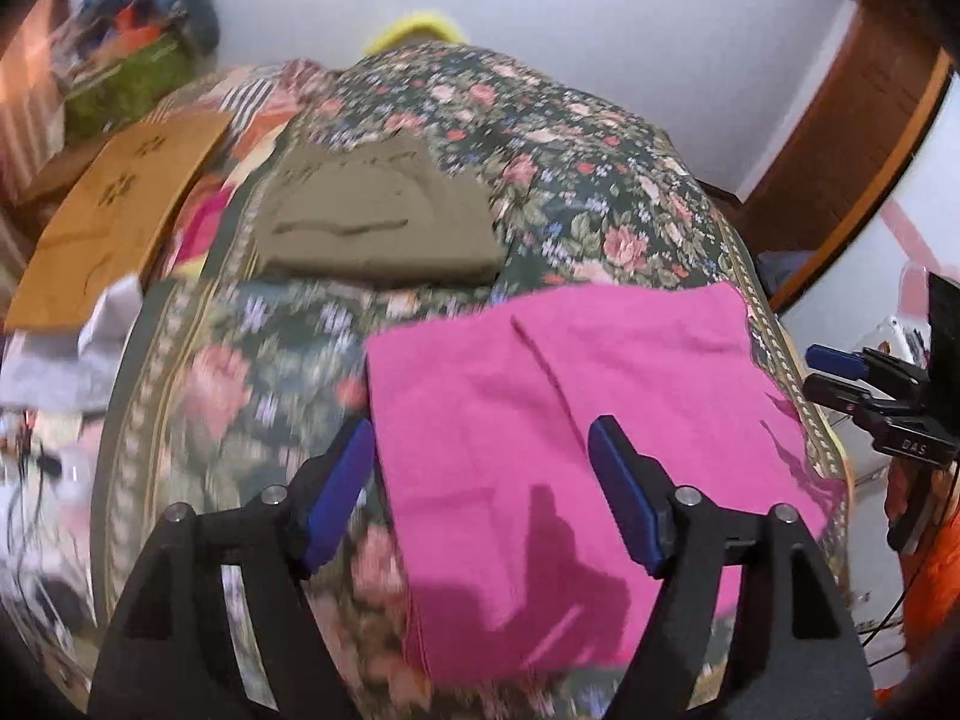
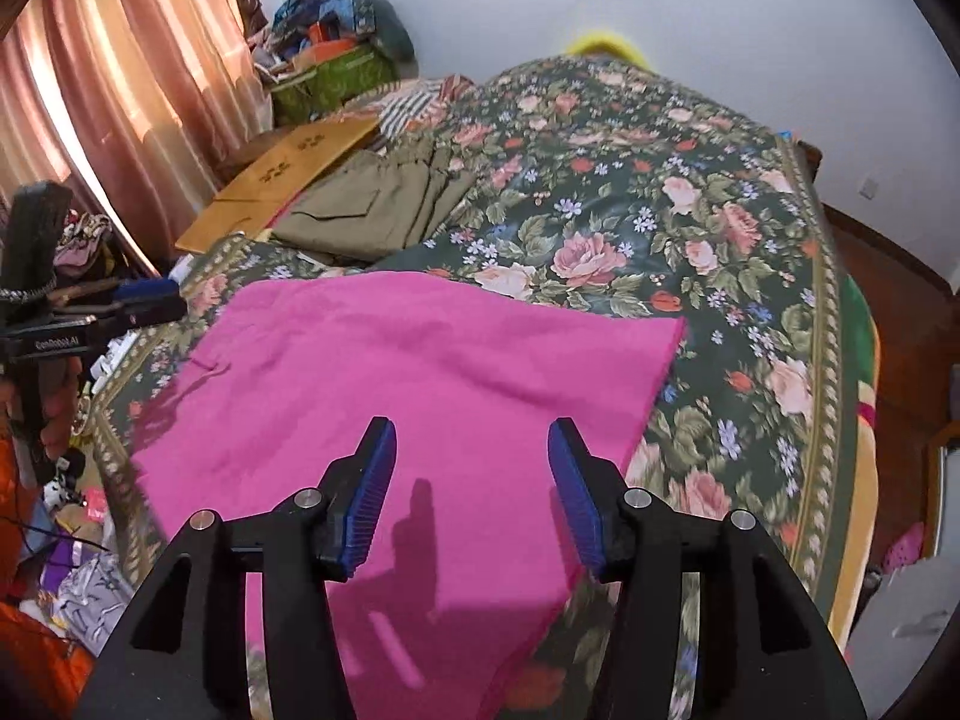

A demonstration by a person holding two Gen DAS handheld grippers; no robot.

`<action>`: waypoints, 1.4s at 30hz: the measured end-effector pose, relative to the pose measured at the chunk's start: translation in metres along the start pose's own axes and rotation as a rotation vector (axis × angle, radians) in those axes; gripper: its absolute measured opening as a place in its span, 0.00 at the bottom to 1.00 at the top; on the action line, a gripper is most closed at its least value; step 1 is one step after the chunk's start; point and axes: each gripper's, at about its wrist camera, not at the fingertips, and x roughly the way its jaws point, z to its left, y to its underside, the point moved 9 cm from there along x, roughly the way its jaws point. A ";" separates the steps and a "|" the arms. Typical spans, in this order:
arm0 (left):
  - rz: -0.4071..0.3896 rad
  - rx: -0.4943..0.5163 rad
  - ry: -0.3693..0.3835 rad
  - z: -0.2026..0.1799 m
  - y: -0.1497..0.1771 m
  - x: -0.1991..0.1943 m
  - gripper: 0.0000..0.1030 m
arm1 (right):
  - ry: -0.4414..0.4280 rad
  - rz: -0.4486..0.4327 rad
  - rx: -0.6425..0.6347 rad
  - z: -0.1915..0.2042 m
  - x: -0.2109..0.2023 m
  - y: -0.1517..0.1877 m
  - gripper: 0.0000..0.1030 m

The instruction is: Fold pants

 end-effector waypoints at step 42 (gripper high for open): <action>-0.005 -0.406 0.341 -0.006 0.104 -0.011 0.83 | -0.052 -0.019 -0.053 0.057 0.013 0.069 0.50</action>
